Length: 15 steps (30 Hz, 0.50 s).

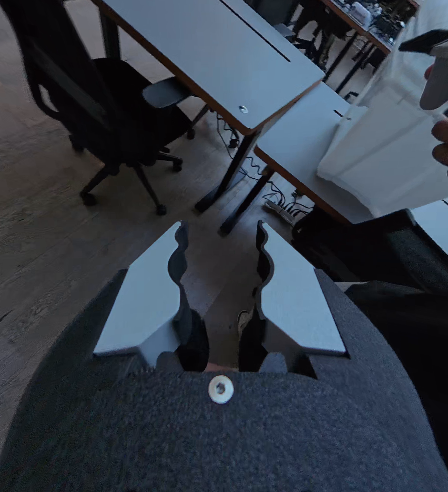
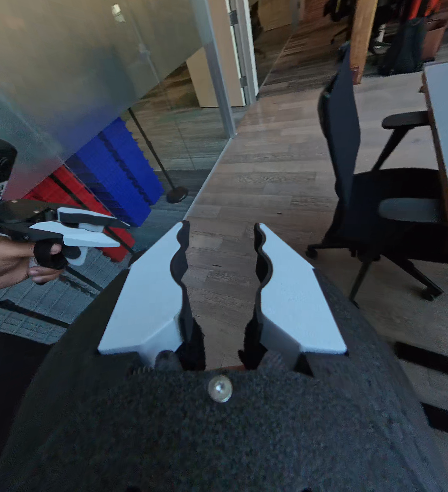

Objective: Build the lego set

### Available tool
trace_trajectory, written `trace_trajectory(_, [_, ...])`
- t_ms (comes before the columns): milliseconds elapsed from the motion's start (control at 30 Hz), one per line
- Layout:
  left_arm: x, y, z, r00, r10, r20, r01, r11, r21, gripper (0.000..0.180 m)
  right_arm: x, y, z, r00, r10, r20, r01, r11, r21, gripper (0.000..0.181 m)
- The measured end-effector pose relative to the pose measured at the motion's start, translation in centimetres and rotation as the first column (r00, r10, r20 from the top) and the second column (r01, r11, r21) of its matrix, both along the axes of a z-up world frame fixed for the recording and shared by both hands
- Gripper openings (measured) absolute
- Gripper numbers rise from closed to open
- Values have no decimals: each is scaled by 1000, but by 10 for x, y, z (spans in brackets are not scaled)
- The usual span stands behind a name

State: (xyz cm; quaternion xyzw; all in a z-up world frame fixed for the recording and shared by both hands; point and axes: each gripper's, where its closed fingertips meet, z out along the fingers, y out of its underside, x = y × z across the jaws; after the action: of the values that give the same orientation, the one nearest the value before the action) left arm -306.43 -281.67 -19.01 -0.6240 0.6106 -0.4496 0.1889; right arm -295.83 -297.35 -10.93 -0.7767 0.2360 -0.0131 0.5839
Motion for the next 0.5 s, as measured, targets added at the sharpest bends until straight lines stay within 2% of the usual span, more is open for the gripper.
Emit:
trace_trajectory(200, [25,129,21,979,186,82,-181,981,-65,49,25,145,5,984,168,53,-166,985,-49,47])
trace_trajectory(300, [54,190,21,963,244,117,-239,969,-54,48,48,208,-5,972,227,65,-221,970,-98,46])
trace_trajectory(500, [145,328,12,930,328,168,-330,944,-14,45,127,341,-45,954,298,14,-295,951,-95,45])
